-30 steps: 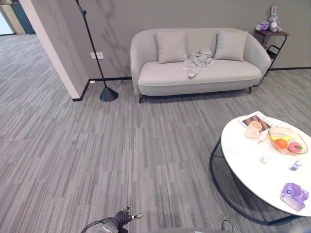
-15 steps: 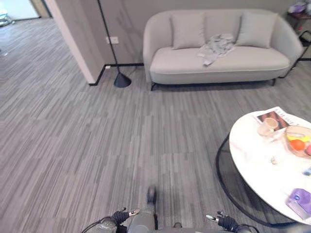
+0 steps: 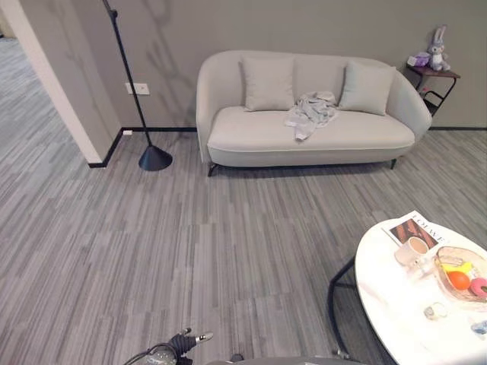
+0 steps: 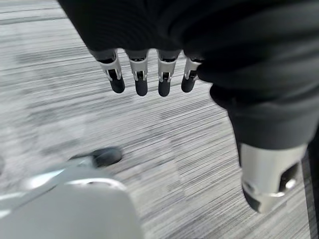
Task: Hang the clothes on the sofa on the clothes rack.
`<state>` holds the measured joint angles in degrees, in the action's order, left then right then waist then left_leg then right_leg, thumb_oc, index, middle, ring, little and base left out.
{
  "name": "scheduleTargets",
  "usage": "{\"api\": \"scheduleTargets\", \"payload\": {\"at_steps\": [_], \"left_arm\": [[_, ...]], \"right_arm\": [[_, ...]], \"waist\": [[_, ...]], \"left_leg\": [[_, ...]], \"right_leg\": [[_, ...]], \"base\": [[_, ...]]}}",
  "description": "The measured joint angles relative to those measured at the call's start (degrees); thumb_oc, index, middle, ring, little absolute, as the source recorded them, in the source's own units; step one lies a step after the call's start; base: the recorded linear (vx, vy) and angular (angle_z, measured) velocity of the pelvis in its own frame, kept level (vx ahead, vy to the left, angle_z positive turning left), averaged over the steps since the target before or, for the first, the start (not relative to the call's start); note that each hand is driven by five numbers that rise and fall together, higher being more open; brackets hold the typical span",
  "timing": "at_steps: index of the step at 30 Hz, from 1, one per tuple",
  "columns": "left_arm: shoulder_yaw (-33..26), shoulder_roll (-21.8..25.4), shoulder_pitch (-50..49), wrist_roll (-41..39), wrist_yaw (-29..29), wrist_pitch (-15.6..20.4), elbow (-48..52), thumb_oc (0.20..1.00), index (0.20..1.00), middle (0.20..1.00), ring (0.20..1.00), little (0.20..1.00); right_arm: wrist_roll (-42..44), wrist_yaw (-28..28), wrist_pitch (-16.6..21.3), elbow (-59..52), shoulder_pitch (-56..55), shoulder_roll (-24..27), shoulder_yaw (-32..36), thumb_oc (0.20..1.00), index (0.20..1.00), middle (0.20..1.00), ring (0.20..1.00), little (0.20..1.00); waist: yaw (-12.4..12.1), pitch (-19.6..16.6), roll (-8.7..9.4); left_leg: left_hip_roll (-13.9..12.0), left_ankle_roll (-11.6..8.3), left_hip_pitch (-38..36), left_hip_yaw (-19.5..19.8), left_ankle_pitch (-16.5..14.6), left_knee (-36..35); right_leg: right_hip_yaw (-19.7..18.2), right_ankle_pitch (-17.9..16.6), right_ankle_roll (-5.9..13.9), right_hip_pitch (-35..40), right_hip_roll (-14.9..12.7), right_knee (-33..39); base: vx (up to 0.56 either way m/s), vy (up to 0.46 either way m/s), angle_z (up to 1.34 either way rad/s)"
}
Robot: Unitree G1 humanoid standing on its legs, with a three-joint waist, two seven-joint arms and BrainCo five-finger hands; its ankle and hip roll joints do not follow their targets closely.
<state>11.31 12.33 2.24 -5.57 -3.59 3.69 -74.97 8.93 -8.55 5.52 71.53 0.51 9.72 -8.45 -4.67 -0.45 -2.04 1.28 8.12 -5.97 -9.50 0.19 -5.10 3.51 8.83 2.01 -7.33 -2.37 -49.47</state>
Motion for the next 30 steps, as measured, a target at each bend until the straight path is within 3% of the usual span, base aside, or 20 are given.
{"api": "scheduleTargets", "payload": {"at_steps": [2, 4, 6, 7, 8, 10, 11, 12, 13, 14, 15, 17, 20, 21, 22, 23, 25, 26, 29, 30], "left_arm": [[0.01, 0.12, 0.39, -0.02, 0.08, 0.24, 0.3, 1.0, 1.0, 1.0, 1.0, 1.0], [0.05, 1.77, -0.2, -0.03, 0.51, 0.47, 0.27, 1.0, 1.0, 1.0, 1.0, 1.0], [-0.74, 2.19, -1.37, -0.12, 0.79, 0.35, 2.15, 1.0, 1.0, 1.0, 1.0, 1.0], [-1.67, 2.72, -1.3, -0.16, 0.9, 0.13, 1.19, 1.0, 1.0, 1.0, 1.0, 1.0], [-2.12, 2.9, -0.27, -0.22, 0.97, -0.15, -0.43, 1.0, 1.0, 1.0, 1.0, 1.0], [-2.1, 1.92, -0.18, -0.55, 1.06, -0.14, -1.74, 1.0, 1.0, 1.0, 1.0, 1.0], [-0.75, 0.57, 0.2, -0.54, 1.16, -0.12, -1.55, 1.0, 1.0, 1.0, 1.0, 1.0], [0.25, 0.35, 0.29, -0.54, 1.13, -0.02, 0.04, 1.0, 1.0, 1.0, 1.0, 1.0], [1.63, 0.37, -0.03, -0.55, 0.82, 0.37, 3.26, 1.0, 1.0, 1.0, 1.0, 1.0], [1.56, 0.32, -0.38, -0.55, 0.61, 0.13, 2.91, 1.0, 1.0, 1.0, 1.0, 1.0], [1.47, -0.72, -0.56, -0.56, 0.65, -0.17, 2.76, 1.0, 1.0, 1.0, 1.0, 1.0], [-0.18, -2.06, -1.81, -0.57, 0.2, -0.04, 3.98, 1.0, 1.0, 1.0, 1.0, 1.0], [-0.14, -2.1, -2.45, -0.65, -0.6, 0.08, 5.95, 1.0, 1.0, 1.0, 1.0, 1.0], [-0.55, -1.53, -2.2, -0.81, -0.79, 0.22, 6.59, 1.0, 1.0, 1.0, 1.0, 1.0], [-2.22, 0.46, -1.23, -1.62, -0.96, 0.83, 7.46, 1.0, 1.0, 1.0, 1.0, 1.0], [-2.2, 1.18, -0.52, -2.47, -0.89, 1.12, 7.54, 1.0, 1.0, 1.0, 1.0, 1.0], [-1.77, 1.48, -0.52, -2.33, -0.93, 0.97, 7.36, 1.0, 1.0, 1.0, 1.0, 1.0], [-2.0, 1.66, -0.61, -2.42, -0.94, 1.24, 7.59, 1.0, 1.0, 1.0, 1.0, 1.0], [-2.38, 0.46, 0.65, -2.81, -0.94, 1.21, 6.38, 1.0, 1.0, 1.0, 1.0, 1.0], [-2.26, 0.59, 0.54, -2.74, -1.11, 1.22, 4.01, 1.0, 1.0, 1.0, 1.0, 1.0]], "right_arm": [[0.0, -0.09, 0.1, -1.54, -0.21, 1.14, -0.27, 1.0, 1.0, 1.0, 1.0, 1.0], [0.0, -0.01, 0.25, -1.66, 0.24, 0.88, -0.19, 1.0, 1.0, 1.0, 1.0, 1.0], [-0.35, -0.45, 0.53, -2.66, 0.19, 1.38, -0.16, 1.0, 1.0, 1.0, 1.0, 1.0], [-0.46, -0.24, 0.58, -2.61, 1.12, 1.72, -0.1, 1.0, 1.0, 1.0, 1.0, 1.0], [-0.51, -0.17, 0.26, -1.95, 1.58, 1.79, -0.06, 1.0, 1.0, 1.0, 1.0, 1.0], [0.77, -0.45, -0.26, 0.28, 1.26, 2.5, 1.8, 1.0, 1.0, 1.0, 1.0, 1.0], [0.73, -0.32, 0.19, 0.63, 1.45, 3.89, 2.09, 1.0, 1.0, 1.0, 1.0, 1.0], [0.55, -0.32, 0.13, 0.58, 1.4, 4.85, 2.12, 1.0, 1.0, 1.0, 1.0, 1.0], [-0.53, -0.07, -0.11, 1.09, 1.01, 5.18, 2.35, 1.0, 1.0, 1.0, 1.0, 1.0], [-0.63, 0.15, 0.0, 1.3, -0.19, 5.24, 2.39, 1.0, 1.0, 1.0, 1.0, 1.0], [-0.98, 0.55, -0.02, 1.9, -0.18, 5.89, 2.57, 1.0, 1.0, 1.0, 1.0, 1.0], [-1.01, 0.76, 0.11, 2.19, -0.41, 6.25, 2.27, 1.0, 1.0, 1.0, 1.0, 1.0], [-0.97, 0.83, 0.39, 1.04, -0.08, 5.11, 2.11, 1.0, 1.0, 1.0, 1.0, 1.0], [-0.97, 0.87, 0.35, 0.91, 0.03, 4.33, 1.89, 1.0, 1.0, 1.0, 1.0, 1.0], [-0.94, 1.01, 0.3, 0.11, 0.41, 2.59, 1.81, 1.0, 1.0, 1.0, 1.0, 1.0], [-0.93, 1.23, 0.22, 0.79, 0.26, 2.43, 1.66, 1.0, 1.0, 1.0, 1.0, 1.0], [-0.91, 1.68, 0.11, 0.58, -0.93, 2.55, 1.18, 1.0, 1.0, 1.0, 1.0, 1.0], [-0.92, 1.63, 0.1, 0.22, -1.21, 3.13, 0.92, 1.0, 1.0, 1.0, 1.0, 1.0], [-0.45, 1.88, -0.16, 0.1, -1.69, 4.18, 0.91, 1.0, 1.0, 1.0, 1.0, 1.0], [-0.44, 1.93, -0.32, 1.04, -1.26, 4.16, -0.24, 1.0, 1.0, 1.0, 1.0, 1.0]], "waist": [[0.48, 0.38, -1.65], [0.11, 0.34, -1.12], [0.63, 0.17, 0.28], [1.44, 0.69, 0.47], [2.29, 2.18, 1.41], [3.28, 3.77, 0.98], [5.13, 3.37, -0.47], [5.89, 2.76, -1.3], [5.6, 1.36, 1.32], [5.76, 0.31, 3.66], [5.43, -0.22, 3.63], [3.94, -0.36, 3.08], [2.54, -0.22, 3.28], [2.3, 0.14, 4.06], [2.7, 2.67, 8.46], [2.34, 3.22, 9.37], [1.51, 3.05, 9.0], [0.6, 3.1, 9.0], [1.12, 4.12, 6.68], [-0.36, 4.51, 5.35]], "left_leg": [[-0.35, -2.93, -2.39, -0.67, -1.24, 0.0], [-0.2, -5.59, -6.78, -0.5, -2.93, 0.01], [-0.01, -10.54, -5.67, 0.28, -9.3, 3.14], [1.02, -5.09, -5.13, 0.9, -9.9, 3.01], [1.96, -3.7, -6.58, 1.09, -9.83, 2.85], [1.31, -4.19, -10.42, 1.09, -10.11, 2.87], [-1.91, -7.95, -12.98, 1.09, -12.44, 3.01], [-4.41, -9.2, -14.41, 1.04, -13.34, 1.99], [-5.56, -9.7, -15.66, 3.1, -13.54, 2.9], [-4.57, -10.12, -16.43, 4.66, -13.31, 4.02], [-5.41, -11.25, -17.87, 5.52, -12.68, 5.8], [-7.46, -12.3, -14.64, 4.98, -11.38, 17.91], [-12.3, -10.7, -0.33, 4.23, -9.37, 46.83], [-12.58, -11.02, 3.6, 4.54, -9.63, 51.11], [-12.32, -10.67, 10.98, 4.68, -9.51, 54.3], [-12.17, -10.74, 12.77, 4.21, -9.46, 53.2], [-11.79, -11.34, 13.76, 4.2, -9.31, 42.84], [-11.71, -12.63, 15.21, 3.54, -8.6, 39.33], [-8.4, -14.25, 19.17, 3.76, -5.61, 21.42], [-4.61, -14.74, 20.23, 5.46, -1.28, 9.01]], "right_leg": [[2.94, 1.17, -0.12, -3.01, -2.67, 6.83], [4.73, -2.33, -1.64, -5.82, -3.17, 16.96], [7.12, -2.12, 0.43, -9.97, -2.85, 29.06], [7.72, -4.43, 1.08, -11.14, -2.4, 45.49], [6.99, -7.46, 1.57, -12.11, -2.53, 55.06], [6.27, -9.89, -1.05, -16.47, -2.05, 53.24], [7.11, -10.96, -2.99, -17.88, -0.35, 47.33], [8.43, -11.24, -3.47, -17.84, 0.92, 41.6], [8.65, -11.26, -3.86, -13.37, 3.47, 40.5], [7.45, -13.21, -6.91, -8.54, 4.08, 45.88], [7.37, -18.2, -6.28, -6.25, 4.62, 46.81], [6.75, -18.03, -7.77, -1.86, 6.94, 48.69], [4.82, -15.18, -10.38, 2.02, 10.43, 49.58], [3.91, -15.28, -9.52, 2.94, 10.47, 49.34], [1.41, -14.09, -9.65, 8.34, 9.86, 51.46], [0.35, -12.41, -7.98, 10.44, 9.73, 52.4], [6.37, -5.37, -5.6, 13.05, 8.06, 51.96], [8.35, -8.42, -8.57, 13.42, 7.72, 51.46], [7.65, -9.09, -8.34, 16.17, 9.34, 54.86], [4.75, -7.9, -7.81, 17.09, 9.73, 55.01]], "base": [[0.18, 0.0, 0.22], [0.55, -0.092, 0.34], [0.39, -0.078, 0.02], [0.22, -0.054, -0.01], [0.21, -0.071, 0.2], [0.38, -0.222, 0.55], [0.46, -0.346, 1.13], [0.62, -0.484, 1.82], [0.48, -0.409, 1.6], [0.49, -0.419, 1.25], [0.36, -0.33, 0.51], [0.34, -0.396, -0.1], [0.22, -0.305, -0.35], [0.36, -0.371, -0.35], [0.35, -0.262, -0.53], [0.14, -0.054, -0.62], [0.19, -0.036, -0.72], [0.2, -0.029, -0.54], [0.22, 0.02, -0.35], [0.22, 0.029, -0.72]]}}
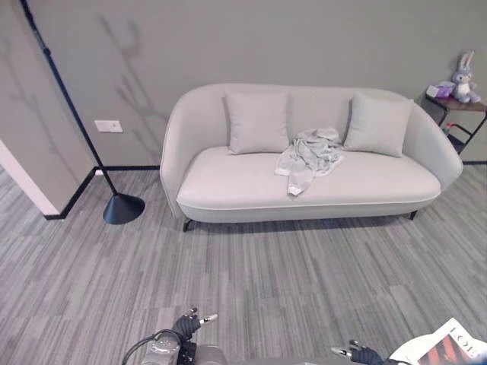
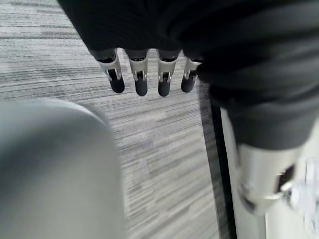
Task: Hang the clothes on the sofa on the clothes rack.
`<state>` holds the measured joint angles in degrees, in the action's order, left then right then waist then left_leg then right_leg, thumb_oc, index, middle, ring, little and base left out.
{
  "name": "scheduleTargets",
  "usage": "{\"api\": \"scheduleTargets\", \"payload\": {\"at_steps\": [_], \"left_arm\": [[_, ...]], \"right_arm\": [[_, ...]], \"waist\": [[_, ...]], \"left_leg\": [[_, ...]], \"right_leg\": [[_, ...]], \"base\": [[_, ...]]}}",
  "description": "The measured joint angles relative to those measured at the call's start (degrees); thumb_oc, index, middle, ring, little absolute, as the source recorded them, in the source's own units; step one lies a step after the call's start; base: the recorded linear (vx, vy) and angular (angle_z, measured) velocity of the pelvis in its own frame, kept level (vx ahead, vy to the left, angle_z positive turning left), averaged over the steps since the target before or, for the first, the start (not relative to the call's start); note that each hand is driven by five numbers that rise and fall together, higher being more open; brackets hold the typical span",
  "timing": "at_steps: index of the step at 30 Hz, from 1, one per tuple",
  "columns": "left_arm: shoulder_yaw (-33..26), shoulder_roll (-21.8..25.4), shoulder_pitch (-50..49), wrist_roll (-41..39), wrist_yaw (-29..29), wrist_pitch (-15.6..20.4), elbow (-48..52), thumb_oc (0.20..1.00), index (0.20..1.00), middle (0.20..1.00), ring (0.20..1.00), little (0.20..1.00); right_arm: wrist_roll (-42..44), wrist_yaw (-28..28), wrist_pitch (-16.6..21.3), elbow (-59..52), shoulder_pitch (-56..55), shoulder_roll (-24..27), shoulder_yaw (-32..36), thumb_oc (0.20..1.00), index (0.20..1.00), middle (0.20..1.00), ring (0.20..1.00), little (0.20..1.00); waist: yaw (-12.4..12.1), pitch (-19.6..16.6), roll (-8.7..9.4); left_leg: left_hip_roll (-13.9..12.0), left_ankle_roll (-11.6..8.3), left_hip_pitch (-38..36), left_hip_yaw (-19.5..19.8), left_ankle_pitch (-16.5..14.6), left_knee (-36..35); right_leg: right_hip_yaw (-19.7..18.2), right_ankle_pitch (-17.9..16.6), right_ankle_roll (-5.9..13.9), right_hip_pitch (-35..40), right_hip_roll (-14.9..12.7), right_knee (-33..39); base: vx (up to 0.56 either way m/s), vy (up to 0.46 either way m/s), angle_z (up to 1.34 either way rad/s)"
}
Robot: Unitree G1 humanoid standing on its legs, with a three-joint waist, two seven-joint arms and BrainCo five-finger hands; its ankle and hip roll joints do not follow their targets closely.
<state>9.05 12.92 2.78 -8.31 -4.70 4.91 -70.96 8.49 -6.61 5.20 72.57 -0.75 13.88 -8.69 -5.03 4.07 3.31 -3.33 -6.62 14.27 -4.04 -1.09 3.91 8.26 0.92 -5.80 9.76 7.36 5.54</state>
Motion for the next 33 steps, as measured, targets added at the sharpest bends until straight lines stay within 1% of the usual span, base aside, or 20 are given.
{"api": "scheduleTargets", "payload": {"at_steps": [1, 4, 5, 7, 8, 10, 11, 14, 17, 18, 20, 22, 23, 24, 25, 26, 27, 28, 31, 33], "left_arm": [[-0.03, -0.37, 0.32, 0.02, 0.09, -0.34, -1.68, 1.0, 1.0, 1.0, 1.0, 1.0], [0.09, -0.6, 0.28, 0.0, 0.19, -0.76, -5.64, 1.0, 1.0, 1.0, 1.0, 1.0], [-0.02, -0.56, 0.52, 0.02, 0.23, -1.02, -5.86, 1.0, 1.0, 1.0, 1.0, 1.0], [-4.29, -0.11, -3.44, 0.49, 0.3, -1.57, -5.94, 1.0, 1.0, 1.0, 1.0, 1.0], [-4.53, -0.26, -4.57, 0.49, 0.68, -1.73, -5.77, 1.0, 1.0, 1.0, 1.0, 1.0], [-4.52, -0.28, -4.89, 0.51, 0.65, -1.96, -5.99, 1.0, 1.0, 1.0, 1.0, 1.0], [-4.25, 0.13, -4.38, 0.52, 0.67, -1.82, -5.85, 1.0, 1.0, 1.0, 1.0, 1.0], [-3.64, 1.47, -3.36, 0.72, 0.6, -1.22, -5.41, 1.0, 1.0, 1.0, 1.0, 1.0], [-0.19, 1.59, -1.51, 1.05, 0.53, -0.87, -5.02, 1.0, 1.0, 1.0, 1.0, 1.0], [-0.13, 1.55, -0.78, 1.04, 0.6, -0.89, -4.75, 1.0, 1.0, 1.0, 1.0, 1.0], [0.14, 1.5, -0.45, 1.03, 0.72, -0.83, -4.23, 1.0, 1.0, 1.0, 1.0, 1.0], [0.22, 1.41, -0.91, 1.06, 0.89, -0.73, -3.93, 1.0, 1.0, 1.0, 1.0, 1.0], [1.1, 1.22, -1.39, 1.06, 1.15, -0.74, -3.95, 1.0, 1.0, 1.0, 1.0, 1.0], [1.13, 2.85, -2.37, 1.08, 1.37, -0.55, -3.51, 1.0, 1.0, 1.0, 1.0, 1.0], [1.41, 3.38, -2.38, 1.1, 1.47, -0.61, -3.14, 1.0, 1.0, 1.0, 1.0, 1.0], [1.49, 2.77, -3.25, 1.08, 1.88, -1.07, -2.86, 1.0, 1.0, 1.0, 1.0, 1.0], [0.93, 2.6, -4.08, 1.08, 1.99, -1.52, -2.02, 1.0, 1.0, 1.0, 1.0, 1.0], [0.97, 2.34, -4.22, 1.07, 2.03, -1.51, -0.69, 1.0, 1.0, 1.0, 1.0, 1.0], [2.35, 3.49, -4.19, 1.01, 2.05, -1.81, 5.4, 1.0, 1.0, 1.0, 1.0, 1.0], [1.96, 5.06, -2.71, 0.93, 2.1, -1.67, 15.53, 1.0, 1.0, 1.0, 1.0, 1.0]], "right_arm": [[0.03, -0.16, -0.09, 1.3, 1.44, -0.12, 0.17, 1.0, 1.0, 1.0, 1.0, 1.0], [0.39, -0.23, 0.14, 1.32, 3.42, -0.36, 0.13, 1.0, 1.0, 1.0, 1.0, 1.0], [0.48, -0.31, 0.12, 1.31, 3.64, -0.5, 0.23, 1.0, 1.0, 1.0, 1.0, 1.0], [0.46, -0.44, 0.29, 3.01, 3.89, -2.05, 0.19, 1.0, 1.0, 1.0, 1.0, 1.0], [0.47, -0.47, 0.64, 3.45, 3.54, -2.04, 0.08, 1.0, 1.0, 1.0, 1.0, 1.0], [0.37, -0.41, 0.28, 3.98, 3.71, -1.24, -0.33, 1.0, 1.0, 1.0, 1.0, 1.0], [0.29, -0.47, 0.24, 3.76, 3.55, -1.6, -0.17, 1.0, 1.0, 1.0, 1.0, 1.0], [-0.36, -1.01, 0.13, 4.0, 2.02, -3.81, -1.13, 1.0, 1.0, 1.0, 1.0, 1.0], [-0.61, -1.51, 0.22, 3.05, 1.86, -4.02, -1.78, 1.0, 1.0, 1.0, 1.0, 1.0], [-0.62, -1.72, 0.33, 1.5, 1.61, -3.92, -1.98, 1.0, 1.0, 1.0, 1.0, 1.0], [-0.61, -1.83, 0.05, 1.24, 1.24, -3.96, -1.98, 1.0, 1.0, 1.0, 1.0, 1.0], [-0.59, -1.92, 0.19, 0.87, 1.11, -3.35, -1.7, 1.0, 1.0, 1.0, 1.0, 1.0], [-0.58, -1.95, 0.2, 0.89, 1.1, -2.97, -1.87, 1.0, 1.0, 1.0, 1.0, 1.0], [-0.58, -1.78, 0.21, 1.33, 1.42, -4.08, -1.86, 1.0, 1.0, 1.0, 1.0, 1.0], [-0.62, -1.9, 0.27, 1.12, 1.16, -3.78, -1.58, 1.0, 1.0, 1.0, 1.0, 1.0], [-0.64, -1.75, -0.04, 1.68, 1.18, -3.77, -1.54, 1.0, 1.0, 1.0, 1.0, 1.0], [-0.61, -1.74, -0.14, 2.5, 1.13, -3.66, -1.43, 1.0, 1.0, 1.0, 1.0, 1.0], [-0.6, -1.4, 0.01, 1.84, 1.74, -3.08, -1.37, 1.0, 1.0, 1.0, 1.0, 1.0], [-0.61, -1.23, 0.26, -2.5, 2.83, -1.53, -1.96, 1.0, 1.0, 1.0, 1.0, 1.0], [-0.67, -1.4, -0.08, -3.18, 2.68, -2.27, -1.85, 1.0, 1.0, 1.0, 1.0, 1.0]], "waist": [[-0.93, 0.2, -0.87], [-2.41, 2.61, -3.26], [-2.69, 3.5, -3.06], [-3.59, 2.83, 0.51], [-3.54, 1.61, 1.36], [-3.58, -0.67, -1.44], [-3.15, -1.25, -1.39], [-3.08, -3.58, 0.5], [-3.18, -5.85, -0.53], [-2.27, -6.01, -1.69], [-1.53, -5.24, -3.8], [-1.73, -5.5, -6.43], [-1.83, -5.48, -6.63], [-2.31, -4.71, -3.39], [-2.19, -4.37, -4.34], [-3.93, -4.34, -3.58], [-4.01, -4.25, -4.1], [-3.4, -3.07, -4.88], [-1.92, -0.32, -6.85], [-1.88, 0.21, -2.27]], "left_leg": [[1.73, 0.18, -0.5, 2.2, 2.39, -9.6], [3.21, 0.71, 9.06, -1.58, 5.2, -9.58], [2.94, 1.25, 9.86, -2.74, 5.42, -8.97], [4.3, 4.67, 7.34, -4.33, 5.58, -0.02], [5.03, 5.13, 4.33, -4.07, 5.62, 1.04], [3.6, 7.02, -3.58, -2.54, 6.55, -3.04], [3.55, 10.2, -4.91, -2.98, 10.61, -5.66], [4.88, 11.35, -9.34, -4.58, 9.79, -8.5], [5.56, 12.97, -13.73, -5.22, 7.08, -9.09], [7.15, 14.65, -15.64, -5.17, 5.43, -8.9], [7.86, 14.64, -17.9, -4.4, 4.35, -8.91], [7.55, 11.38, -19.65, -4.61, 2.38, -8.89], [7.01, 6.71, -19.82, -4.98, -0.08, -8.03], [7.9, 7.48, -16.63, -6.65, -4.54, 0.97], [4.37, 10.81, -14.11, -2.99, -4.5, 3.53], [6.49, 12.68, -14.92, -3.69, -5.51, 3.02], [6.86, 12.71, -15.58, -3.33, -5.58, 1.92], [6.84, 13.04, -17.73, -2.76, -3.86, -0.19], [6.3, 13.36, -22.51, -0.79, -2.81, -4.16], [6.23, 10.95, -24.25, 1.4, -4.26, -4.98]], "right_leg": [[-1.06, -0.25, -0.17, 0.1, 0.11, -0.19], [-1.67, 2.24, -0.2, 2.41, 0.86, -0.28], [-1.79, 2.14, -0.54, 3.12, 0.75, -0.31], [-5.16, 5.28, 3.34, 7.27, -3.25, -0.42], [-5.63, 5.3, 3.43, 7.96, -3.91, -1.1], [-7.43, 5.57, 3.74, 8.99, -2.43, -1.71], [-7.27, 6.04, 4.56, 8.99, -2.35, -3.39], [-7.16, 5.24, 5.91, 8.92, -4.23, -8.46], [-3.87, 7.68, 6.19, 1.88, -6.82, -25.99], [-4.35, 8.16, 7.7, -4.1, -10.35, -37.82], [-4.51, 8.28, 7.59, -9.72, -12.67, -45.65], [-1.07, 8.31, 7.3, -12.05, -14.07, -39.58], [0.32, 7.5, 6.66, -11.92, -14.28, -34.34], [1.7, 3.77, 6.16, -11.24, -18.67, -24.67], [2.02, 2.42, 8.8, -13.16, -19.94, -23.05], [1.49, 0.3, 10.91, -13.46, -22.38, -16.27], [2.01, -1.82, 11.84, -11.56, -23.05, -5.06], [1.85, -5.3, 11.45, -11.14, -23.0, 0.03], [1.33, -13.89, 13.41, -18.23, -25.55, 0.11], [1.05, -11.65, 10.64, -19.63, -20.82, -8.83]], "base": [[0.24, 0.037, -0.89], [0.29, 0.073, -0.23], [0.45, 0.15, -0.24], [0.46, 0.174, -0.65], [0.2, 0.082, -0.7], [0.33, 0.138, -0.53], [0.46, 0.211, -0.34], [0.33, 0.201, -0.32], [0.27, 0.228, -0.24], [0.28, 0.211, 0.03], [0.24, 0.077, 0.26], [0.16, -0.047, 0.15], [0.19, -0.083, 0.09], [0.21, -0.092, 0.23], [0.25, -0.116, -0.03], [0.11, -0.058, -0.05], [0.13, -0.091, -0.04], [0.16, -0.148, 0.18], [0.17, -0.357, 0.35], [0.25, -0.734, 0.98]]}}
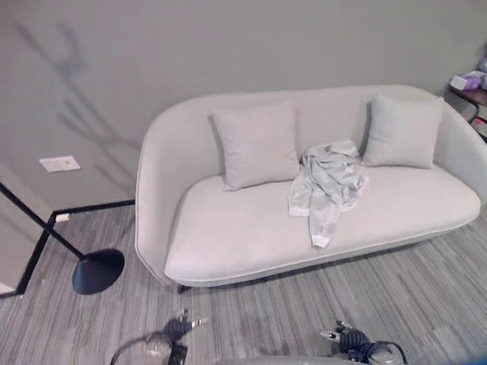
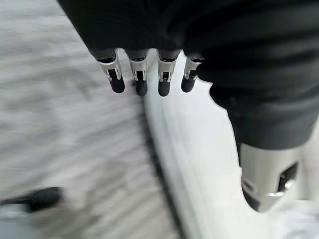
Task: Hang the clothes on the sofa on the clothes rack.
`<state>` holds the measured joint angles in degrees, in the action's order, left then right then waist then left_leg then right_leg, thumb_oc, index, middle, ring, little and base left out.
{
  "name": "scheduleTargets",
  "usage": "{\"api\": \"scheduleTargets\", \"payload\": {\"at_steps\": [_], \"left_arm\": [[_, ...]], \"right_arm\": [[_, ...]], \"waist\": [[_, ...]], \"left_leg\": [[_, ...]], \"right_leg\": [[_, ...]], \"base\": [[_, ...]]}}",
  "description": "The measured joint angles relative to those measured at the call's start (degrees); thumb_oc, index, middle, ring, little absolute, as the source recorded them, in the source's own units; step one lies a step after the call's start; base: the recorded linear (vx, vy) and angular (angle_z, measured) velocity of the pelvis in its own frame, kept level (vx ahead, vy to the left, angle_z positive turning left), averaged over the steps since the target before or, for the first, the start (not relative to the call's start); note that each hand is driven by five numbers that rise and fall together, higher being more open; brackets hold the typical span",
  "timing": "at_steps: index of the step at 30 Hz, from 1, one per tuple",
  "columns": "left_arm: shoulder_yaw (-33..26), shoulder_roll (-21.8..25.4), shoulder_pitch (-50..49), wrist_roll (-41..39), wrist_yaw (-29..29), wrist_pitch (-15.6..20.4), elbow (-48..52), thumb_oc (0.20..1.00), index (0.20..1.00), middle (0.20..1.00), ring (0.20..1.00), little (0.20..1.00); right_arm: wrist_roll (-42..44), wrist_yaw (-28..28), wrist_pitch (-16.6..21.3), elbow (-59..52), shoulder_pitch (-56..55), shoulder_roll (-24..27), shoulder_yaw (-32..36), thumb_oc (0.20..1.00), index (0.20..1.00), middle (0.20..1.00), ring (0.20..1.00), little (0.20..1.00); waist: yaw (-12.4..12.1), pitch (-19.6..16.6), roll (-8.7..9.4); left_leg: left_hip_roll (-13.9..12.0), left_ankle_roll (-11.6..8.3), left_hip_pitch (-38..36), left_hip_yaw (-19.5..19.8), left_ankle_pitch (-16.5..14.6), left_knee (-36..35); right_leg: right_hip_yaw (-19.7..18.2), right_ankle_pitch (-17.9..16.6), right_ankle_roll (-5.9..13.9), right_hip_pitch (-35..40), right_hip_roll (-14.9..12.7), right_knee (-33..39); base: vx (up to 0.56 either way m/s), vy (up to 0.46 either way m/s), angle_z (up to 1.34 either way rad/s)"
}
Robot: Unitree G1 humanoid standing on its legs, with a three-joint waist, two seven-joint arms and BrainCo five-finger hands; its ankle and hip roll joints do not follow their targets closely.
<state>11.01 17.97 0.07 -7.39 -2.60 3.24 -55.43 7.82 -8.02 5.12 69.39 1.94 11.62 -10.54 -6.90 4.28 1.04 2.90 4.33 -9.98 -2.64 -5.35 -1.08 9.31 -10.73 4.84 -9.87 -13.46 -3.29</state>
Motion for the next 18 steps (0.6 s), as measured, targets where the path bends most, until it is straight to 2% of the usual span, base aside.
{"api": "scheduleTargets", "payload": {"at_steps": [1, 2, 3, 5, 6, 7, 8, 9, 10, 11, 12, 13, 14, 15, 16, 17, 18], "left_arm": [[-0.49, -0.31, -0.3, -0.01, -0.04, -0.05, 1.92, 1.0, 1.0, 1.0, 1.0, 1.0], [-1.53, -0.32, -2.49, -0.02, -0.12, -0.02, 3.66, 1.0, 1.0, 1.0, 1.0, 1.0], [-2.14, 0.11, -3.75, -0.01, -0.12, -0.44, 2.77, 1.0, 1.0, 1.0, 1.0, 1.0], [-2.42, -1.54, -4.55, -0.01, -0.7, -0.86, 1.14, 1.0, 1.0, 1.0, 1.0, 1.0], [-2.67, -2.06, -4.49, -0.01, -0.78, -0.85, 0.95, 1.0, 1.0, 1.0, 1.0, 1.0], [-2.61, -2.09, -4.42, 0.0, -1.03, -0.85, 0.72, 1.0, 1.0, 1.0, 1.0, 1.0], [-2.28, -2.42, -3.56, 0.0, -1.45, -0.83, -0.6, 1.0, 1.0, 1.0, 1.0, 1.0], [-1.31, -3.28, -3.13, 0.02, -1.69, -0.86, -1.3, 1.0, 1.0, 1.0, 1.0, 1.0], [-0.76, -3.52, -3.26, 0.02, -1.78, -0.87, -1.44, 1.0, 1.0, 1.0, 1.0, 1.0], [-0.05, -3.63, -4.17, -0.06, -1.93, -0.75, -1.35, 1.0, 1.0, 1.0, 1.0, 1.0], [0.58, -3.88, -3.83, -0.33, -2.0, -0.68, -1.26, 1.0, 1.0, 1.0, 1.0, 1.0], [0.41, -2.87, -3.17, -0.46, -1.88, -0.42, -1.55, 1.0, 1.0, 1.0, 1.0, 1.0], [0.23, -2.33, -3.05, -0.46, -1.93, -0.93, -2.01, 1.0, 1.0, 1.0, 1.0, 1.0], [0.27, -2.4, -2.86, -0.45, -1.93, -1.22, -2.79, 1.0, 1.0, 1.0, 1.0, 1.0], [0.16, -3.57, -2.64, -0.46, -1.93, -1.04, -3.85, 1.0, 1.0, 1.0, 1.0, 1.0], [0.15, -3.08, -2.39, -0.45, -1.86, -0.47, -5.77, 1.0, 1.0, 1.0, 1.0, 1.0], [0.56, -3.57, -0.26, -0.41, -1.97, -0.84, -10.57, 1.0, 1.0, 1.0, 1.0, 1.0]], "right_arm": [[-0.11, -0.09, 0.09, 0.61, -0.43, 0.12, 0.44, 1.0, 1.0, 1.0, 1.0, 1.0], [-0.46, -0.2, 0.41, 0.96, -1.09, 0.25, 2.17, 1.0, 1.0, 1.0, 1.0, 1.0], [-0.47, -0.15, 0.48, 0.93, -1.99, 0.87, 2.63, 1.0, 1.0, 1.0, 1.0, 1.0], [-0.48, 0.27, 0.46, 1.25, -3.35, 4.59, 2.67, 1.0, 1.0, 1.0, 1.0, 1.0], [-0.48, 0.3, 0.44, 1.7, -3.85, 5.59, 2.67, 1.0, 1.0, 1.0, 1.0, 1.0], [-0.46, 0.38, 0.46, 1.48, -4.38, 5.83, 2.66, 1.0, 1.0, 1.0, 1.0, 1.0], [-0.45, 0.32, 0.39, 0.82, -5.11, 5.72, 2.1, 1.0, 1.0, 1.0, 1.0, 1.0], [-0.43, 0.79, 0.49, 0.77, -5.57, 6.32, 2.2, 1.0, 1.0, 1.0, 1.0, 1.0], [-0.44, 1.04, 0.41, 0.78, -5.41, 6.48, 2.2, 1.0, 1.0, 1.0, 1.0, 1.0], [-0.42, 1.38, 0.25, 1.11, -4.72, 5.9, 2.61, 1.0, 1.0, 1.0, 1.0, 1.0], [-0.43, 1.56, -0.05, 2.15, -2.29, 5.54, 3.23, 1.0, 1.0, 1.0, 1.0, 1.0], [-0.41, 1.51, 0.03, 2.14, -0.43, 4.88, 3.45, 1.0, 1.0, 1.0, 1.0, 1.0], [-0.4, 1.39, 0.48, 1.97, 1.38, 4.5, 3.46, 1.0, 1.0, 1.0, 1.0, 1.0], [-0.38, 1.44, 0.71, 1.87, 1.76, 4.17, 3.47, 1.0, 1.0, 1.0, 1.0, 1.0], [-0.38, 1.34, 0.69, 2.34, 3.07, 4.28, 2.92, 1.0, 1.0, 1.0, 1.0, 1.0], [-0.42, 1.29, 0.04, 2.68, 4.16, 4.01, 1.47, 1.0, 1.0, 1.0, 1.0, 1.0], [-0.36, 1.51, 0.24, 2.86, 4.62, 3.3, 0.32, 1.0, 1.0, 1.0, 1.0, 1.0]], "waist": [[0.08, -0.06, 0.68], [0.33, -0.27, 0.61], [0.76, -0.86, 1.9], [2.25, -1.24, 1.72], [2.89, -1.37, 1.69], [3.42, -1.59, 1.87], [3.42, -1.67, 2.37], [3.52, -1.97, 1.52], [3.16, -1.96, 0.86], [2.55, -1.37, 0.73], [0.86, -0.71, 2.25], [-1.05, 0.65, 3.15], [-2.12, 1.97, 2.61], [-1.86, 2.28, 0.85], [-2.83, 2.76, -2.1], [-4.22, 3.1, -2.66], [-3.93, 3.12, -4.21]], "left_leg": [[-1.25, -1.04, -0.31, 0.82, -0.64, -0.04], [-4.64, -2.58, -1.25, 0.52, -1.57, 0.21], [-6.76, -3.98, -1.26, 0.18, -2.39, 1.47], [-10.0, -4.96, -1.15, -1.19, -2.08, 5.46], [-10.7, -6.12, -1.13, -1.21, -1.33, 6.66], [-11.46, -6.21, -0.06, -1.68, -1.6, 9.43], [-13.44, -6.17, 4.87, -4.25, -1.87, 20.65], [-17.07, -6.35, 11.68, -4.02, -0.66, 32.24], [-17.97, -6.26, 14.36, -4.29, 0.58, 36.26], [-14.83, -7.29, 18.14, -0.82, -1.51, 40.37], [-7.26, -7.73, 21.47, 3.59, -3.96, 38.15], [-3.44, -7.67, 22.97, 1.46, -4.18, 31.74], [-1.9, -6.53, 23.91, -2.45, -2.89, 23.76], [-2.13, -5.26, 24.4, -4.68, -1.46, 18.49], [-3.29, -6.65, 24.05, -6.78, 0.75, 10.43], [-3.35, -9.71, 23.87, -8.73, 3.95, 3.08], [-3.85, -11.26, 25.02, -10.77, 6.96, -2.71]], "right_leg": [[1.14, 1.17, -1.24, 1.73, 2.59, -0.94], [1.21, 1.79, -1.77, 5.62, 8.18, 1.83], [1.25, 1.31, -3.82, 9.31, 11.16, 5.73], [0.82, 3.19, -5.85, 12.58, 14.46, 8.36], [0.85, 5.45, -6.33, 13.57, 15.06, 8.36], [0.95, 7.53, -7.35, 14.23, 15.52, 8.37], [1.77, 8.85, -9.04, 14.89, 16.34, 8.12], [2.82, 10.28, -11.55, 14.69, 18.36, 6.24], [2.87, 10.87, -12.35, 14.44, 19.05, 5.33], [2.22, 10.87, -12.78, 14.19, 19.08, 5.59], [0.44, 10.52, -12.5, 12.53, 17.62, 5.52], [-1.82, 9.85, -10.51, 12.57, 16.82, 7.16], [-0.24, 10.76, -5.56, 12.71, 16.74, 8.12], [2.79, 13.24, -2.27, 14.04, 17.18, 8.37], [5.76, 15.63, -3.39, 14.09, 18.8, 5.02], [5.8, 14.67, -6.81, 13.34, 19.34, 3.4], [6.59, 15.06, -8.42, 15.57, 21.91, 6.02]], "base": [[0.24, -0.761, 0.33], [0.18, -0.587, -0.02], [0.19, -0.551, -0.19], [0.21, -0.587, -0.12], [0.17, -0.506, 0.04], [0.15, -0.5, 0.26], [0.12, -0.497, 0.42], [0.12, -0.519, 0.33], [0.11, -0.352, 0.33], [0.08, -0.189, -0.14], [0.12, -0.074, -0.57], [0.16, -0.025, -0.95], [0.25, -0.035, -0.64], [0.28, -0.031, -0.33], [0.29, -0.044, -0.43], [0.31, -0.049, -0.43], [0.53, -0.017, -0.49]]}}
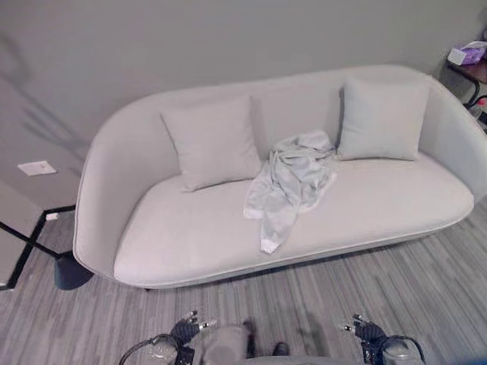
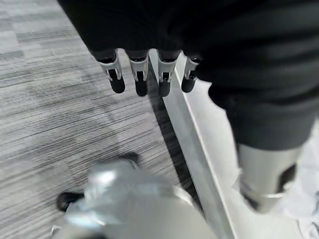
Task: Hang the clothes on the sofa on the clothes rack.
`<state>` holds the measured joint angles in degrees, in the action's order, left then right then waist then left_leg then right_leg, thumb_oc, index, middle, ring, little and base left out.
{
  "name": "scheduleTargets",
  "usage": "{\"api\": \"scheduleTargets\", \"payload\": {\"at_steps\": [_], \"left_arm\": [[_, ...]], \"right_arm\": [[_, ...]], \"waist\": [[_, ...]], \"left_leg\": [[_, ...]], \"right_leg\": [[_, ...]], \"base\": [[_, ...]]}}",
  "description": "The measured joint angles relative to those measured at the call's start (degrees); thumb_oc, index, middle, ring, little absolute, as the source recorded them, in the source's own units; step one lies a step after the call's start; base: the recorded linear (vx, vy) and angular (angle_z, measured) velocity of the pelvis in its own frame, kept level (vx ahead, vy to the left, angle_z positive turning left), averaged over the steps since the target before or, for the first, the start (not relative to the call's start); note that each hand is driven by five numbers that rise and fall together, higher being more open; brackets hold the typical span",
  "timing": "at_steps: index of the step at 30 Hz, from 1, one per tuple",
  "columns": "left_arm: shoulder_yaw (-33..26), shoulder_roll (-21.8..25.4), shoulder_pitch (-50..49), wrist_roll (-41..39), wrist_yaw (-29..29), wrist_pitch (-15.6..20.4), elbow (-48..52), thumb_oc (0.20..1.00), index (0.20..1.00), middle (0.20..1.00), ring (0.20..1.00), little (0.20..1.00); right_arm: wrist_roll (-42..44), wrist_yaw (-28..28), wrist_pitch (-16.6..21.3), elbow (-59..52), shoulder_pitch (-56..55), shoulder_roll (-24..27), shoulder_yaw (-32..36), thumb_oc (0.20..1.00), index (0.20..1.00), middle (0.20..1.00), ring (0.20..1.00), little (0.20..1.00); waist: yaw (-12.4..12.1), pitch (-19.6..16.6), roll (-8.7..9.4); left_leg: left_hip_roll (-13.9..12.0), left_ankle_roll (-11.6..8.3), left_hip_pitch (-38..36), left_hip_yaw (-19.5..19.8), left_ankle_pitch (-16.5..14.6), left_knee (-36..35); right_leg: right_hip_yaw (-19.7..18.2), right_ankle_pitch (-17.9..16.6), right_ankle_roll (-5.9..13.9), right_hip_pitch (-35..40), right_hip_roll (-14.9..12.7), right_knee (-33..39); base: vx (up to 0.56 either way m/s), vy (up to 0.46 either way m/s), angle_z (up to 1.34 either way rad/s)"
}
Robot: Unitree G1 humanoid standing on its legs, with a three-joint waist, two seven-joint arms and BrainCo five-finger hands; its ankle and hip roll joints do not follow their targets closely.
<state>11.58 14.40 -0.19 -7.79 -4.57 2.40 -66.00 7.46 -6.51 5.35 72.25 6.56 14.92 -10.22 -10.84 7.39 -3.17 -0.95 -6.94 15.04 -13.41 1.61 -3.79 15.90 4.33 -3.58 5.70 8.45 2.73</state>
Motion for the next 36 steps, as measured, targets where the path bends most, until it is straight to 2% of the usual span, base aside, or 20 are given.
{"api": "scheduleTargets", "payload": {"at_steps": [1, 2, 3, 4, 5, 6, 7, 8, 9, 10, 12, 14, 17, 20, 22, 24, 25, 26, 31, 36], "left_arm": [[-0.25, -0.47, 2.32, 0.05, 0.12, -0.03, -4.75, 1.0, 1.0, 1.0, 1.0, 1.0], [-0.58, -0.48, 2.15, 0.04, 0.08, -0.02, -5.54, 1.0, 1.0, 1.0, 1.0, 1.0], [-1.09, -0.33, 1.74, 0.17, -0.02, -0.24, -7.21, 1.0, 1.0, 1.0, 1.0, 1.0], [-1.9, 0.05, 1.09, 0.26, -0.01, -0.47, -7.72, 1.0, 1.0, 1.0, 1.0, 1.0], [-2.99, -1.04, 0.24, 0.3, 0.09, -0.25, -7.67, 1.0, 1.0, 1.0, 1.0, 1.0], [-3.78, -2.21, -1.45, 0.28, 0.04, 0.24, -6.7, 1.0, 1.0, 1.0, 1.0, 1.0], [-5.9, -2.74, -2.18, 0.21, -0.06, 0.69, -8.3, 1.0, 1.0, 1.0, 1.0, 1.0], [-7.3, -2.32, -1.59, 0.35, -0.05, 0.44, -10.39, 1.0, 1.0, 1.0, 1.0, 1.0], [-8.5, -1.35, -1.5, 0.43, 0.16, 0.06, -11.0, 1.0, 1.0, 1.0, 1.0, 1.0], [-8.95, -1.93, -1.45, 0.43, 0.12, 0.21, -10.41, 1.0, 1.0, 1.0, 1.0, 1.0], [-8.74, -1.33, -0.97, 0.48, 0.31, 0.85, -10.0, 1.0, 1.0, 1.0, 1.0, 1.0], [-6.05, -0.91, -0.58, 0.5, 0.35, 0.99, -10.66, 1.0, 1.0, 1.0, 1.0, 1.0], [-6.59, -0.74, 0.69, 0.52, 0.7, 1.48, -9.48, 1.0, 1.0, 1.0, 1.0, 1.0], [-6.4, 0.2, 2.29, 0.44, 1.33, 1.56, -9.2, 1.0, 1.0, 1.0, 1.0, 1.0], [-6.67, 0.5, 2.8, 0.38, 1.79, 1.36, -9.13, 1.0, 1.0, 1.0, 1.0, 1.0], [-4.52, 3.05, 3.59, -0.07, 2.16, 1.39, -7.66, 1.0, 1.0, 1.0, 1.0, 1.0], [-4.74, 4.75, 3.12, -0.09, 2.13, 1.5, -5.9, 1.0, 1.0, 1.0, 1.0, 1.0], [-5.02, 4.13, 1.46, -0.23, 2.58, 1.63, -4.7, 1.0, 1.0, 1.0, 1.0, 1.0], [-4.88, -1.53, -1.98, -0.13, 1.94, 1.47, -3.58, 1.0, 1.0, 1.0, 1.0, 1.0], [-4.94, -1.46, -1.77, -0.09, 1.71, 1.47, -1.15, 1.0, 1.0, 1.0, 1.0, 1.0]], "right_arm": [[0.05, -0.26, -0.12, 1.55, 1.07, -2.38, -0.63, 1.0, 1.0, 1.0, 1.0, 1.0], [0.03, -0.53, -0.67, 1.72, 1.98, -3.2, -0.93, 1.0, 1.0, 1.0, 1.0, 1.0], [0.14, -0.55, -0.83, 1.5, 2.27, -4.07, -2.59, 1.0, 1.0, 1.0, 1.0, 1.0], [0.19, -0.65, -0.95, 1.56, 1.93, -5.09, -4.05, 1.0, 1.0, 1.0, 1.0, 1.0], [0.3, -0.61, -1.02, 2.19, 0.64, -6.06, -4.51, 1.0, 1.0, 1.0, 1.0, 1.0], [0.43, -1.01, -0.67, 1.98, 1.36, -5.3, -4.83, 1.0, 1.0, 1.0, 1.0, 1.0], [0.41, -1.42, -0.57, -0.13, 2.13, -5.29, -5.01, 1.0, 1.0, 1.0, 1.0, 1.0], [0.45, -1.41, -0.52, -1.04, 1.01, -5.69, -4.98, 1.0, 1.0, 1.0, 1.0, 1.0], [0.4, -2.01, -0.75, -1.27, -2.14, -5.5, -4.67, 1.0, 1.0, 1.0, 1.0, 1.0], [0.39, -2.41, -0.84, -0.58, -3.67, -4.38, -4.92, 1.0, 1.0, 1.0, 1.0, 1.0], [0.38, -2.51, -1.42, 0.65, -4.96, -4.12, -4.57, 1.0, 1.0, 1.0, 1.0, 1.0], [0.43, -2.52, -1.24, -1.2, -5.35, -3.27, -4.64, 1.0, 1.0, 1.0, 1.0, 1.0], [0.44, -2.49, -1.01, -2.39, -6.11, -1.47, -4.24, 1.0, 1.0, 1.0, 1.0, 1.0], [0.42, -2.65, -1.07, -2.52, -6.39, -1.55, -4.34, 1.0, 1.0, 1.0, 1.0, 1.0], [0.45, -2.42, -0.66, -2.04, -6.1, -1.69, -4.35, 1.0, 1.0, 1.0, 1.0, 1.0], [0.62, -2.39, -0.65, -2.49, -6.05, -3.49, -3.66, 1.0, 1.0, 1.0, 1.0, 1.0], [0.35, -2.59, -0.78, -2.53, -6.49, -4.65, -3.53, 1.0, 1.0, 1.0, 1.0, 1.0], [0.32, -2.37, -0.85, -2.07, -6.37, -4.63, -2.83, 1.0, 1.0, 1.0, 1.0, 1.0], [0.33, -2.43, -0.49, -3.18, -4.77, -0.37, -2.12, 1.0, 1.0, 1.0, 1.0, 1.0], [0.42, -2.34, -0.54, -3.07, -5.95, 0.07, -2.12, 1.0, 1.0, 1.0, 1.0, 1.0]], "waist": [[-1.15, -0.29, 0.22], [-2.86, 0.24, 0.95], [-3.15, 0.16, 3.03], [-3.41, -1.37, 5.38], [-3.14, -2.66, 5.64], [-4.19, -3.61, 3.16], [-4.19, -5.19, 5.76], [-3.36, -5.75, 5.99], [-1.86, -6.89, 7.64], [-1.33, -7.09, 5.57], [-0.07, -7.97, 5.51], [2.36, -7.13, 3.49], [2.45, -7.51, 1.26], [2.37, -6.74, 0.58], [3.5, -6.16, -0.55], [4.31, -4.68, 3.59], [4.03, -5.16, 7.61], [2.62, -5.47, 7.76], [2.41, -6.02, 4.12], [3.01, -5.3, 4.44]], "left_leg": [[-0.28, 0.63, 2.94, -0.92, 1.74, -1.1], [-0.65, 0.72, 3.11, -0.42, 1.85, 0.59], [-0.01, 1.38, 2.88, 0.64, 1.85, 3.87], [1.85, 3.62, 2.64, 0.7, 2.54, 6.58], [3.11, 6.27, -0.24, 2.39, 3.2, 6.97], [0.72, 7.26, -1.9, 4.38, 2.35, 7.99], [1.52, 7.68, -2.21, 2.6, 1.75, 9.9], [1.92, 9.46, -2.45, 1.8, 0.55, 12.71], [3.93, 11.91, -5.25, 0.1, -1.16, 15.2], [2.68, 15.36, -7.77, 0.55, -3.9, 14.85], [1.97, 15.52, -11.94, 1.65, -4.0, 10.56], [0.68, 14.86, -16.75, 4.34, -3.03, 7.63], [0.38, 13.69, -22.42, 7.11, -3.59, 1.86], [-0.61, 13.25, -25.6, 9.91, -3.36, 0.39], [-3.05, 11.34, -25.38, 15.53, -6.07, 0.4], [-2.07, 8.51, -26.01, 18.04, -5.81, 0.41], [-0.12, 5.85, -26.84, 17.57, -6.75, 0.45], [-1.15, 3.75, -27.23, 17.18, -8.47, 1.43], [-8.7, 0.65, -25.02, 13.08, -9.93, 2.71], [-10.23, -1.11, -25.23, 13.42, -9.04, 1.05]], "right_leg": [[1.97, 4.09, 6.05, 0.98, 0.63, -1.97], [1.1, 4.35, 6.69, 0.03, 0.26, -4.59], [0.0, 3.72, 5.12, 1.7, 0.4, -3.71], [-1.42, 3.88, 7.77, 3.72, 0.13, -1.17], [0.47, 10.07, 17.25, 5.84, -1.32, -4.28], [-1.7, 10.52, 4.38, 4.08, -1.15, -10.9], [-1.53, 8.46, 4.44, 4.33, -5.72, -6.53], [-0.93, 8.41, 3.66, 6.14, -5.49, -5.18], [-0.7, 9.28, 7.88, 7.94, -5.64, -7.64], [-1.25, 8.91, 7.75, 7.3, -4.17, -13.67], [-3.27, 6.3, 6.59, 1.78, -4.57, -27.0], [-3.47, 3.21, 4.82, -5.76, -5.61, -43.84], [-1.75, 4.35, 4.06, -8.46, -16.33, -27.51], [-5.13, -1.94, 6.74, -9.14, -20.77, -12.11], [-11.01, -6.3, 9.27, -8.46, -17.29, 3.4], [-12.37, -10.51, 8.02, -9.01, -17.27, 2.98], [-12.1, -14.85, 2.81, -9.24, -18.22, 2.15], [-12.48, -14.96, 7.57, -9.52, -17.73, 0.69], [-8.96, -13.92, 5.8, -8.71, -10.92, 2.4], [-7.19, -13.19, 4.87, -8.14, -10.07, 2.43]], "base": [[0.57, -0.007, -0.54], [0.63, 0.013, -0.91], [0.31, 0.0, -0.79], [0.29, 0.0, -0.55], [0.36, 0.029, -0.81], [0.36, 0.029, -1.39], [0.48, 0.108, -1.19], [0.24, 0.075, -0.41], [0.34, 0.123, 0.33], [0.26, 0.137, 0.43], [0.25, 0.12, 0.14], [0.23, -0.017, 0.33], [0.22, -0.086, 0.44], [0.17, -0.135, 0.66], [0.07, -0.219, 0.79], [0.06, -0.182, 1.14], [0.09, -0.239, 0.52], [0.09, -0.239, 0.21], [0.08, -0.185, 0.15], [0.08, -0.082, 0.16]]}}
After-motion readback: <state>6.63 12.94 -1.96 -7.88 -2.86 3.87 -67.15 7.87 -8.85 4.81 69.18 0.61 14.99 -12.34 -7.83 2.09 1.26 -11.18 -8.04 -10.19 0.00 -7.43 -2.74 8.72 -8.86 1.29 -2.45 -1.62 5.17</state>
